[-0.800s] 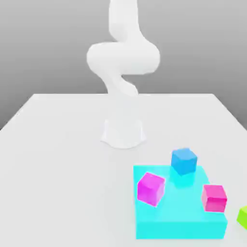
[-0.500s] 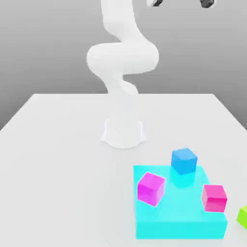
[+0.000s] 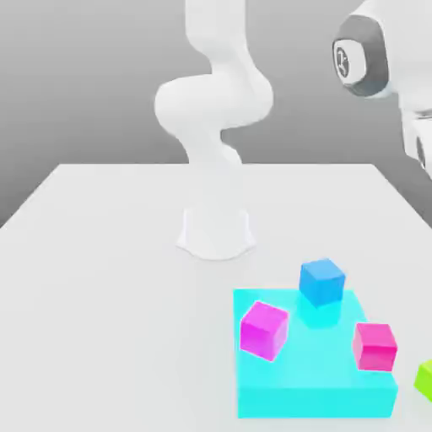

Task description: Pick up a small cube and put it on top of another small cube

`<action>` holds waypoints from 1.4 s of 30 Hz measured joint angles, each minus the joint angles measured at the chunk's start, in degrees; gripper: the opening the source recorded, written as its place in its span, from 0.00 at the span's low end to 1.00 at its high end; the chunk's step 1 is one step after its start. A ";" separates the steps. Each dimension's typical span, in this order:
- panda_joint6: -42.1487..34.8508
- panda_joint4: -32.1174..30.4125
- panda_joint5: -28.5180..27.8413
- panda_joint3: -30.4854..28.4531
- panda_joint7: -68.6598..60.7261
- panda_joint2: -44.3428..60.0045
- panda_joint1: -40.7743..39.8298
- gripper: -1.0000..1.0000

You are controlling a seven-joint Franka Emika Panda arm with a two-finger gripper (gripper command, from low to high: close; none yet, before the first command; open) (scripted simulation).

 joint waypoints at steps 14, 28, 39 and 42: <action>11.70 1.22 -15.00 2.60 -13.15 22.87 7.06 0.50; 7.79 -0.83 -13.96 2.82 -12.92 17.57 6.76 0.00; 0.52 -15.54 -2.83 3.95 -5.31 -1.35 4.49 0.00; -0.96 -19.78 -3.00 3.93 -0.99 -7.28 4.07 0.00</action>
